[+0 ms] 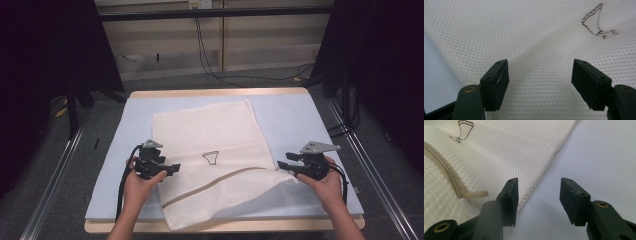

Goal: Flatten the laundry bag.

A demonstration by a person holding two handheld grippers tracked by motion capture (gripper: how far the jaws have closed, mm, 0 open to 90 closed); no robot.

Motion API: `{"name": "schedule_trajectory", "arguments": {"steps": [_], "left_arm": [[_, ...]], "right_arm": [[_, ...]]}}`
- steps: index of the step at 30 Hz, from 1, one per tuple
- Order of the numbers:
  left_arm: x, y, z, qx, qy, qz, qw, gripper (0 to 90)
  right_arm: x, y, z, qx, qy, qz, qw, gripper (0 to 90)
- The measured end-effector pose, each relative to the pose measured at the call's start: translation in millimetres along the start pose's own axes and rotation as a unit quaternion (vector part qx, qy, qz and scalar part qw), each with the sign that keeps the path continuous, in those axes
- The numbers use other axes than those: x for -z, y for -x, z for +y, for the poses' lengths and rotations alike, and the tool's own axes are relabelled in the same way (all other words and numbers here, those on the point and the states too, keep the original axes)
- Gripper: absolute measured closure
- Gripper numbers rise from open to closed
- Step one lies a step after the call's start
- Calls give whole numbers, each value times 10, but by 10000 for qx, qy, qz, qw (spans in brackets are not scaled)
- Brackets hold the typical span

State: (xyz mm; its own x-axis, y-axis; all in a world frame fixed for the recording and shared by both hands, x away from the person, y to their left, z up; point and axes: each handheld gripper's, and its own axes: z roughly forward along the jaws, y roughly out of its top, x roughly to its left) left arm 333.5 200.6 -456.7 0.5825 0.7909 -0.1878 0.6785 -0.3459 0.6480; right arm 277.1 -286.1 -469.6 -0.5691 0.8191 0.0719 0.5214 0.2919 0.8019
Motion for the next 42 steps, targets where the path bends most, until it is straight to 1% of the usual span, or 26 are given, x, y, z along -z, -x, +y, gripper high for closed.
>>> {"name": "schedule_trajectory", "arguments": {"steps": [1, 3, 4, 6, 8, 11, 14, 16, 17, 18, 20, 21, 22, 23, 24, 25, 27, 28, 29, 31, 34, 35, 38, 39, 41, 42], "left_arm": [[11, -27, -8, 14, -17, 40, 10000, 292], [24, -62, -29, 95, -15, 127, 9999, 278], [19, -70, -43, 213, 25, 101, 9997, 274], [40, -119, -67, 228, -26, 219, 9995, 263], [56, -153, -81, 284, -12, 329, 9991, 254], [99, -214, -116, 372, -43, 522, 9979, 245], [103, -255, -169, 507, -84, 568, 9971, 258], [77, -259, -204, 582, -182, 525, 9968, 288], [72, -249, -215, 538, -161, 531, 9970, 296], [79, -237, -217, 539, -162, 542, 9969, 320], [97, -238, -224, 651, -159, 517, 9964, 410], [95, -224, -233, 667, -141, 507, 9964, 457], [99, -214, -237, 600, -163, 571, 9964, 484], [101, -205, -235, 596, -196, 564, 9964, 521], [100, -196, -230, 619, -230, 512, 9965, 566], [95, -186, -227, 602, -242, 516, 9966, 591], [92, -164, -221, 521, -285, 605, 9964, 635], [87, -161, -218, 577, -279, 558, 9964, 679], [82, -161, -213, 570, -300, 497, 9967, 739], [75, -163, -191, 511, -360, 435, 9971, 814], [66, -189, -125, 488, -407, 419, 9971, 850], [61, -205, -105, 495, -334, 439, 9972, 856], [44, -277, -18, 382, -145, 503, 9979, 864], [31, -296, 10, 340, 11, 519, 9981, 864], [-30, -313, 49, 340, 437, 580, 9968, 853], [-63, -322, 66, 282, 431, 540, 9972, 844]], "right_arm": [[-23, -10, -1, 41, -27, 38, 10000, 495], [-83, -39, -19, 120, -227, 63, 9997, 496], [-106, -51, -28, 157, -301, 95, 9994, 497], [-162, -75, -46, 276, -466, 135, 9984, 498], [-177, -84, -41, 244, -466, 166, 9985, 497], [-153, -77, 8, 108, -330, 49, 9994, 482], [-162, -75, 49, -55, -186, 73, 9998, 474], [-211, -88, 60, -31, -242, 17, 9997, 488], [-241, -96, 63, 16, -282, 15, 9996, 498], [-273, -110, 70, 42, -360, 38, 9993, 513], [-326, -139, 82, 39, -587, 89, 9982, 540], [-356, -150, 77, 130, -669, 131, 9976, 578], [-368, -177, 73, 144, -666, 110, 9976, 605], [-370, -190, 81, 209, -668, 96, 9975, 654], [-363, -207, 90, 168, -738, 101, 9971, 676], [-366, -216, 93, 146, -737, 85, 9971, 736], [-356, -226, 99, -7, -782, 111, 9969, 810], [-356, -216, 101, -17, -735, 175, 9971, 851], [-350, -213, 104, -14, -712, 126, 9974, 858], [-349, -207, 105, -17, -692, 128, 9975, 863], [-324, -198, 113, -74, -588, 85, 9982, 868], [-315, -192, 117, -85, -533, 57, 9985, 869], [-288, -176, 119, -125, -438, -6, 9990, 869], [-282, -168, 117, -127, -391, -28, 9991, 870], [-259, -172, 119, -196, -329, -155, 9991, 871], [-251, -176, 118, -185, -303, -230, 9991, 871]]}}
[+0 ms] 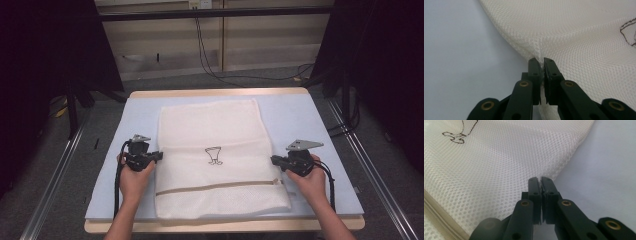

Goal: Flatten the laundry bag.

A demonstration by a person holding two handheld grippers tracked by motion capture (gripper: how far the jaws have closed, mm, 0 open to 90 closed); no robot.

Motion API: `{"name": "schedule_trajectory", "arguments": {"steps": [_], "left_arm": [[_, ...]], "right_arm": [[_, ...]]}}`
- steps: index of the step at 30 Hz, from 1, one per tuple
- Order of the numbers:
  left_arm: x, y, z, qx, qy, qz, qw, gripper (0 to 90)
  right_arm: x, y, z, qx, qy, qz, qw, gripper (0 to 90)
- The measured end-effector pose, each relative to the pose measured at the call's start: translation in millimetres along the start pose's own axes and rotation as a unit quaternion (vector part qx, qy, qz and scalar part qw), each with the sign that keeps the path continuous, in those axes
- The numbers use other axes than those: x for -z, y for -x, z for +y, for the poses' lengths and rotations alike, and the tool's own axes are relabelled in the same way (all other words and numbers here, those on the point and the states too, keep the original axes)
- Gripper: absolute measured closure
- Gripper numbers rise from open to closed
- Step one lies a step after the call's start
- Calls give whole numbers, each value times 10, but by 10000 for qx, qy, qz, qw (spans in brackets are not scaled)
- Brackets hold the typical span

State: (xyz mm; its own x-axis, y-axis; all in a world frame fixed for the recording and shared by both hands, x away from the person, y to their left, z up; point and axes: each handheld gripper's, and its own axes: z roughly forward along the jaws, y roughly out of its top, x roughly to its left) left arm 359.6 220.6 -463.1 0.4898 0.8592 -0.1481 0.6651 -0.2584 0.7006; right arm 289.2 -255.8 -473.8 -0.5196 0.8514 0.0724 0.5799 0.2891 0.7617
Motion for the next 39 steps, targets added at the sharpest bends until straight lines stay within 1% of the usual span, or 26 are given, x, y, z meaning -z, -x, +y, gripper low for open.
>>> {"name": "schedule_trajectory", "arguments": {"steps": [1, 2, 4, 5, 6, 8, 10, 11, 12, 13, 14, 16, 18, 20, 21, 22, 23, 25, 26, 28, 30, 31, 34, 35, 36, 39], "left_arm": [[-30, -1, 10, 55, -39, -26, 10000, 828], [-46, 4, 10, 209, -13, -31, 9998, 788], [-47, 5, 10, 431, 6, -32, 9991, 557], [-24, 11, 11, 421, -110, -27, 9990, 513], [-2, 29, 5, 439, -163, -8, 9989, 498], [49, 77, -38, 366, -325, 30, 9988, 436], [75, 108, -93, 410, -352, 42, 9985, 410], [86, 117, -130, 404, -426, 4, 9983, 409], [100, 117, -163, 383, -485, -18, 9981, 411], [104, 133, -188, 433, -491, -38, 9979, 429], [105, 140, -204, 411, -614, -113, 9972, 480], [103, 181, -224, 306, -618, -24, 9976, 500], [94, 212, -212, 283, -670, -22, 9974, 579], [81, 245, -210, 151, -684, 42, 9975, 665], [83, 250, -204, 115, -728, 13, 9973, 683], [78, 255, -199, 179, -753, -100, 9970, 752], [74, 259, -196, 129, -764, -101, 9969, 795], [67, 264, -174, 73, -779, -103, 9969, 825], [70, 257, -156, 98, -790, -121, 9968, 838], [70, 228, -128, 23, -753, -44, 9972, 849], [66, 176, -107, 70, -687, -85, 9976, 851], [58, 157, -96, 95, -583, -59, 9982, 851], [50, 107, -40, 45, -506, -51, 9987, 851], [33, 117, -33, 151, -440, -71, 9989, 851], [28, 99, -25, 61, -489, -39, 9988, 851], [7, 89, -19, 96, -432, -77, 9990, 850]], "right_arm": [[4, -7, -5, 31, -19, -90, 10000, 871], [1, -14, -15, 53, -56, -112, 9999, 870], [-1, -20, -45, -34, -85, -114, 9999, 870], [4, -20, -52, -75, -86, -89, 9999, 870], [14, -22, -55, -109, -95, -83, 9999, 869], [27, -22, -59, -134, -79, -76, 9999, 868], [27, -23, -63, -96, -116, -64, 9999, 867], [25, -26, -66, -98, -135, -64, 9998, 867], [20, -28, -67, -90, -148, -53, 9998, 865], [17, -32, -68, -102, -168, -54, 9998, 865], [17, -31, -69, -109, -174, -50, 9998, 864], [20, -30, -71, -155, -199, -27, 9997, 864], [18, -29, -79, -164, -204, -23, 9997, 864], [8, -29, -87, -140, -222, -10, 9997, 863], [8, -28, -87, -148, -223, -9, 9996, 863], [8, -28, -87, -152, -223, -8, 9996, 864], [7, -27, -86, -155, -225, -6, 9996, 863], [7, -26, -85, -171, -227, -6, 9996, 864], [9, -26, -84, -184, -231, -11, 9996, 864], [16, -25, -82, -208, -229, -1, 9995, 863], [16, -25, -82, -194, -192, 22, 9996, 862], [19, -30, -84, -219, -199, 20, 9996, 862], [21, -37, -85, -223, -167, 46, 9996, 862], [22, -36, -84, -219, -157, 47, 9996, 862], [24, -37, -84, -225, -155, 41, 9996, 861], [20, -32, -82, -253, -125, 22, 9996, 860]]}}
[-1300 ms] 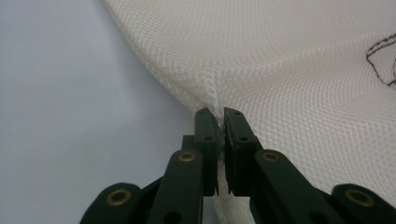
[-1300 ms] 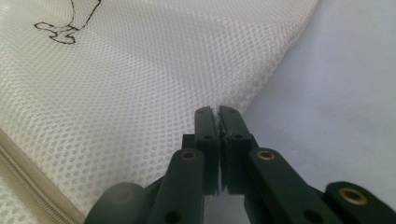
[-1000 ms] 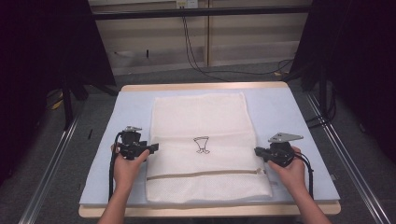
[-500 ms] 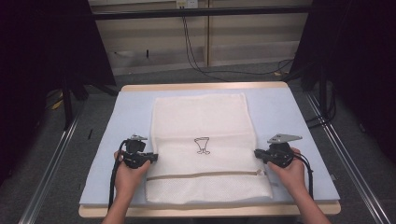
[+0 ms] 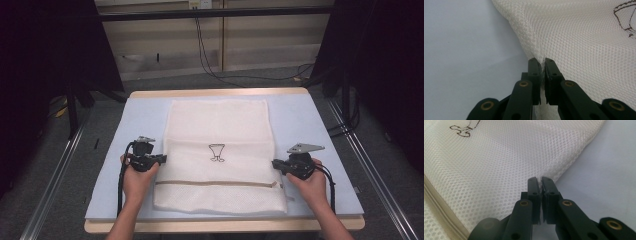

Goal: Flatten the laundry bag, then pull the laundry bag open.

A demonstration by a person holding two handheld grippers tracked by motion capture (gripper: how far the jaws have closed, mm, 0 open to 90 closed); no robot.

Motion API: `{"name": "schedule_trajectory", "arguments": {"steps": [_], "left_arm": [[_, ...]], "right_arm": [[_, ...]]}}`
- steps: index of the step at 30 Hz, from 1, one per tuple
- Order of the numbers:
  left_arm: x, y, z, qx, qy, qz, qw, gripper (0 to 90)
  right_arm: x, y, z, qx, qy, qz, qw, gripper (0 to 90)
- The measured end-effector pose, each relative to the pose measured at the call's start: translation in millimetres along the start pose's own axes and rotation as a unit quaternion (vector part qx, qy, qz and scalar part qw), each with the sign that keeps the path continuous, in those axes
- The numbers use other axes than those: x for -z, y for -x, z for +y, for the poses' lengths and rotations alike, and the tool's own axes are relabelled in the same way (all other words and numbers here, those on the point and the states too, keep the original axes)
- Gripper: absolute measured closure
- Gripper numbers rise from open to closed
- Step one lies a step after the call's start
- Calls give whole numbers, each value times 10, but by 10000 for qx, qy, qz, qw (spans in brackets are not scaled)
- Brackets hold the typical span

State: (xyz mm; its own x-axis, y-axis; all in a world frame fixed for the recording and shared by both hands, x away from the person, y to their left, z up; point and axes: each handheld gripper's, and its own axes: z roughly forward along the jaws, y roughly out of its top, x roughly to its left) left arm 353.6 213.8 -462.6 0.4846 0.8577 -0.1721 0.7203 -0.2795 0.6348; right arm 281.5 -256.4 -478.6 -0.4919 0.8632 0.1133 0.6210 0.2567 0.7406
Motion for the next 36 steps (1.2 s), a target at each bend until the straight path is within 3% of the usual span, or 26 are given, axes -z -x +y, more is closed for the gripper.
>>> {"name": "schedule_trajectory", "arguments": {"steps": [12, 21, 28, 33, 36], "left_arm": [[-22, -44, -2, 109, 31, -17, 9999, 845], [-3, -7, -33, 47, -186, 49, 9998, 848], [3, -3, -66, 184, -89, -9, 9998, 847], [21, -10, -73, 81, -109, -12, 9999, 843], [44, -1, -63, 142, -1, -25, 9999, 830]], "right_arm": [[-20, -4, 13, 42, 17, -88, 10000, 858], [-32, 21, 33, 72, 62, -163, 9998, 860], [-59, 23, 44, 165, 69, -214, 9996, 860], [-68, 19, 42, 212, 74, -232, 9995, 859], [-63, 17, 41, 255, 79, -240, 9994, 853]]}}
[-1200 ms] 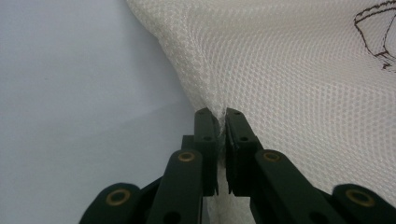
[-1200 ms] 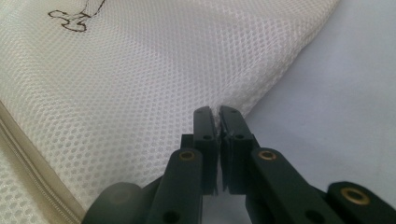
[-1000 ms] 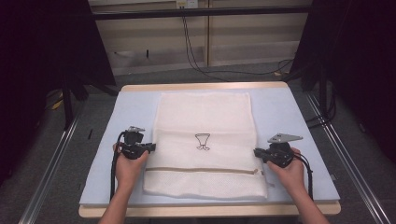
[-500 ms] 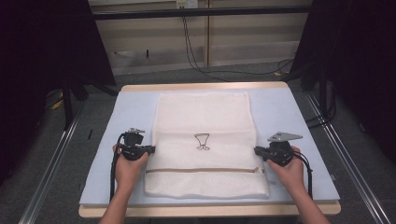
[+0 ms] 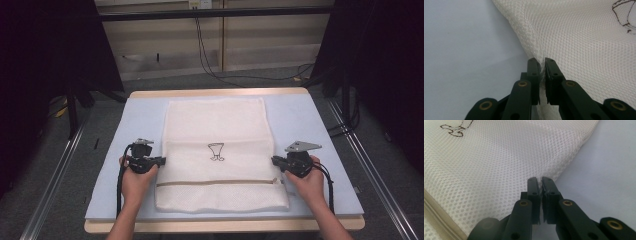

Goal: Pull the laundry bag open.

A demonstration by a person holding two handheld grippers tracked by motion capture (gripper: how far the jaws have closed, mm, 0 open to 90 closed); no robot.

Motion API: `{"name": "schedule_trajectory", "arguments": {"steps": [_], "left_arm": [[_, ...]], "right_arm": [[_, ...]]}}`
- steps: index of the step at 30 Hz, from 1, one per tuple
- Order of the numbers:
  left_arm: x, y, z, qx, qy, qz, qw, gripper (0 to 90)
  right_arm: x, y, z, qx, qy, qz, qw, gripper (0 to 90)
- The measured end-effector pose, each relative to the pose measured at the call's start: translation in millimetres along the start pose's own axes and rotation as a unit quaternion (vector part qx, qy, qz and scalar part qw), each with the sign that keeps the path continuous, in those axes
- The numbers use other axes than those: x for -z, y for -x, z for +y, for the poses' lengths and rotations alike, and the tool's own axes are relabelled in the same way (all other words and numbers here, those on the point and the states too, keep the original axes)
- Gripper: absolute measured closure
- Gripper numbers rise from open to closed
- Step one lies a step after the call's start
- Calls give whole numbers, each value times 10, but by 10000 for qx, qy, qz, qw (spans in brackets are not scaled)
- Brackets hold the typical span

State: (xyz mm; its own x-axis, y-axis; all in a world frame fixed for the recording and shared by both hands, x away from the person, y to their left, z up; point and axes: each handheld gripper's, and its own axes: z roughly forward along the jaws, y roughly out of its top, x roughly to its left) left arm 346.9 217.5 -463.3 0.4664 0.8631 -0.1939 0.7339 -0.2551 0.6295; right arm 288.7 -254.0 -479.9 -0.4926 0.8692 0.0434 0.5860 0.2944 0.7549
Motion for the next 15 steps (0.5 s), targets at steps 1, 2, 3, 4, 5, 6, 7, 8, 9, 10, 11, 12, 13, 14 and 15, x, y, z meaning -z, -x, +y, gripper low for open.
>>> {"name": "schedule_trajectory", "arguments": {"steps": [1, 2, 3, 4, 5, 6, 7, 8, 9, 10, 11, 12, 13, 14, 15], "left_arm": [[17, 1, 7, -21, 29, 2, 10000, 809], [33, 7, 13, -26, 68, 27, 10000, 779], [49, 6, 21, -48, 75, 56, 9999, 752], [62, 15, 28, -16, 112, 67, 9999, 712], [75, 25, 35, -23, 153, 107, 9998, 655], [89, 36, 43, -41, 153, 87, 9998, 624], [98, 54, 49, -5, 182, 45, 9998, 612], [110, 66, 57, -44, 194, 31, 9998, 591], [117, 85, 66, -51, 223, -20, 9997, 561], [121, 109, 76, -48, 235, -78, 9997, 532], [121, 140, 87, -74, 272, -89, 9996, 508], [122, 169, 100, -168, 250, -130, 9995, 496], [121, 199, 114, -217, 238, -211, 9993, 480], [113, 241, 126, -203, 280, -269, 9990, 460], [105, 282, 138, -205, 301, -317, 9988, 437]], "right_arm": [[3, 3, 1, 5, 6, 11, 10000, 844], [11, 2, 2, -48, -9, 34, 10000, 821], [16, 3, 1, -103, -25, 55, 9999, 799], [18, 7, -2, -88, -23, 57, 9999, 780], [21, 12, -5, -70, -12, 56, 10000, 752], [27, 11, -8, -130, -45, 53, 9999, 740], [31, 12, -10, -137, -45, 61, 9999, 734], [42, 13, -11, -138, -33, 76, 9999, 722], [54, 12, -10, -151, -15, 68, 9999, 708], [67, 13, -8, -156, 15, 79, 9998, 706], [84, 12, -8, -164, 56, 82, 9998, 706], [102, 11, -6, -171, 65, 97, 9998, 710], [122, 9, -7, -169, 81, 84, 9998, 721], [139, 7, -9, -161, 115, 89, 9998, 735], [161, 9, -12, -146, 121, 137, 9997, 760]]}}
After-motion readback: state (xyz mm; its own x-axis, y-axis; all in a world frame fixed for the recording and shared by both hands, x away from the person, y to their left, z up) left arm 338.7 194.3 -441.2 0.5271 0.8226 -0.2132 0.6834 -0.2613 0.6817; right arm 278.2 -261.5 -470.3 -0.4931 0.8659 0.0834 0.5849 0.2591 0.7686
